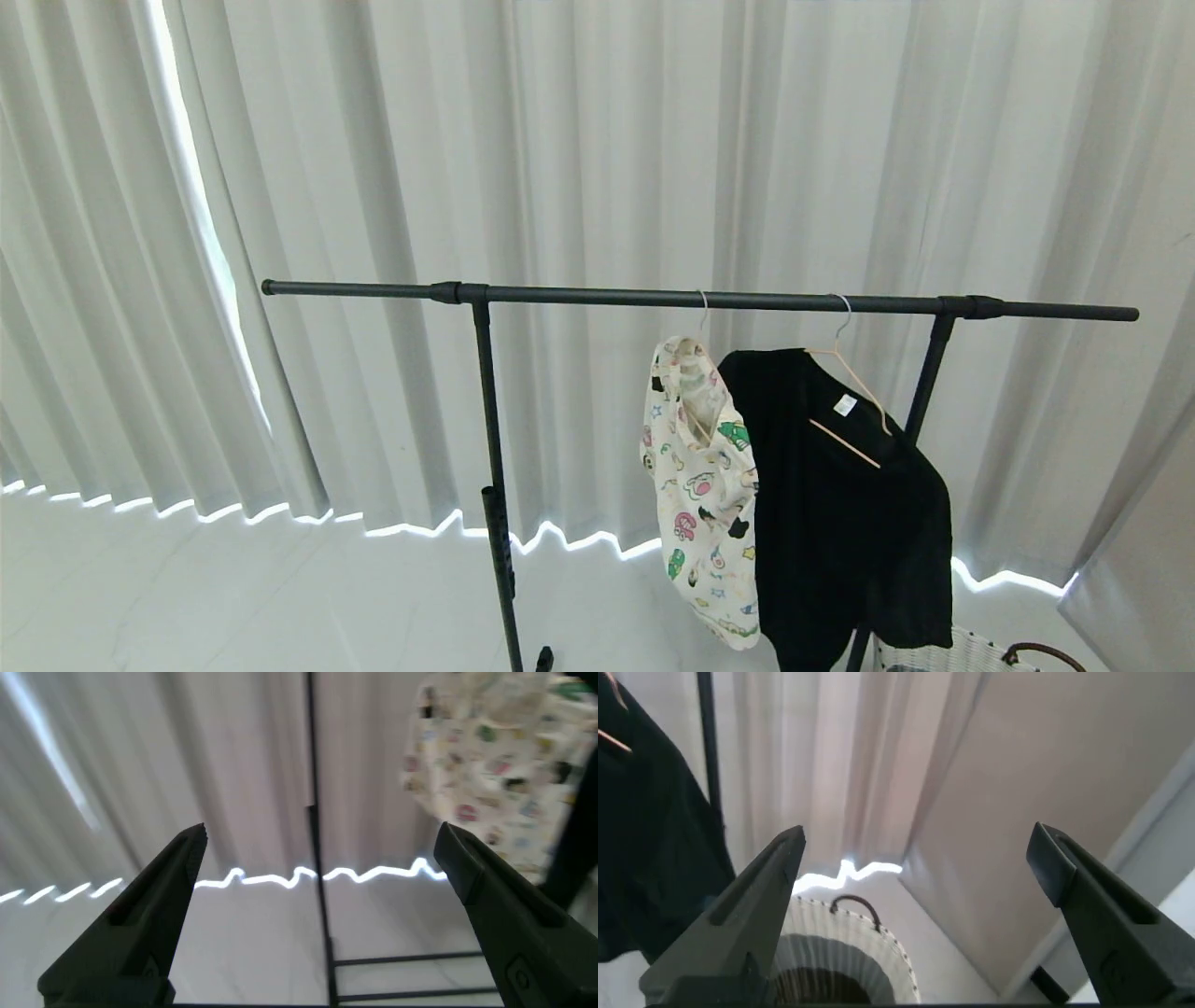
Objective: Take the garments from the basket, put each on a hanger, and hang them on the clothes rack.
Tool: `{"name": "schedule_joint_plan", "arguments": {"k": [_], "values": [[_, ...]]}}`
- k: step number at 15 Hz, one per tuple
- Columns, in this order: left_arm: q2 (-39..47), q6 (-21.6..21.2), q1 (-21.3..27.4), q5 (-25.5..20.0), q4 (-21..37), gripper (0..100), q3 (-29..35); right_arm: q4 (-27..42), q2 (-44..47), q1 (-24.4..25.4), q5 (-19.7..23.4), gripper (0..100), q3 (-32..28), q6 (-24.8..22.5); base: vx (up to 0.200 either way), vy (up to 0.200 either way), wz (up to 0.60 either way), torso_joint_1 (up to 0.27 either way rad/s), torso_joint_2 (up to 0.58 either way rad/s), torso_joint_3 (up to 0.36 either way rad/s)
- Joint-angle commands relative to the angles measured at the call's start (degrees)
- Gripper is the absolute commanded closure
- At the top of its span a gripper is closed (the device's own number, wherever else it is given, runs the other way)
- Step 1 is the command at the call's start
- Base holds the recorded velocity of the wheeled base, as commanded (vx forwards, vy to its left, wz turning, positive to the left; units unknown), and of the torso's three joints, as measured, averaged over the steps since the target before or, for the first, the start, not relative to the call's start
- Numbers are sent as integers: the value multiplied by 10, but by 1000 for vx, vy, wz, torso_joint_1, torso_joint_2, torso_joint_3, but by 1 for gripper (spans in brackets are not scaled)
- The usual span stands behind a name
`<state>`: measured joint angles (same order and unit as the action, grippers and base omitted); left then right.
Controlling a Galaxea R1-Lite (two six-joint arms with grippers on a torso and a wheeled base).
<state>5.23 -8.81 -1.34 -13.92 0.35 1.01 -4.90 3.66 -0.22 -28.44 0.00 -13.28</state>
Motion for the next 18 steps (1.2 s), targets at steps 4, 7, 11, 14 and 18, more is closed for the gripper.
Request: {"name": "schedule_joint_plan", "arguments": {"k": [4, 7, 11, 14, 18], "values": [[-51, -17, 11, 101, -4, 0, -3, 1, -37, 2, 14, 0, 0, 45, 0, 0, 0, 0, 0, 0], [-51, 51, 12, 65, -4, 0, -2, 7, -37, 2, 42, 0, 0, 135, 0, 0, 0, 0, 0, 0], [-51, 27, 11, 173, -12, 0, -6, 6, -37, 2, 90, 0, 0, 144, 0, 0, 0, 0, 0, 0], [-51, 44, 11, 71, -12, 0, -6, 10, -37, 2, 136, 0, 0, 141, 0, 0, 0, 0, 0, 0], [-51, 12, 12, 98, -16, 0, -7, 28, -37, 2, 284, 0, 0, 116, 0, 0, 0, 0, 0, 0]]}}
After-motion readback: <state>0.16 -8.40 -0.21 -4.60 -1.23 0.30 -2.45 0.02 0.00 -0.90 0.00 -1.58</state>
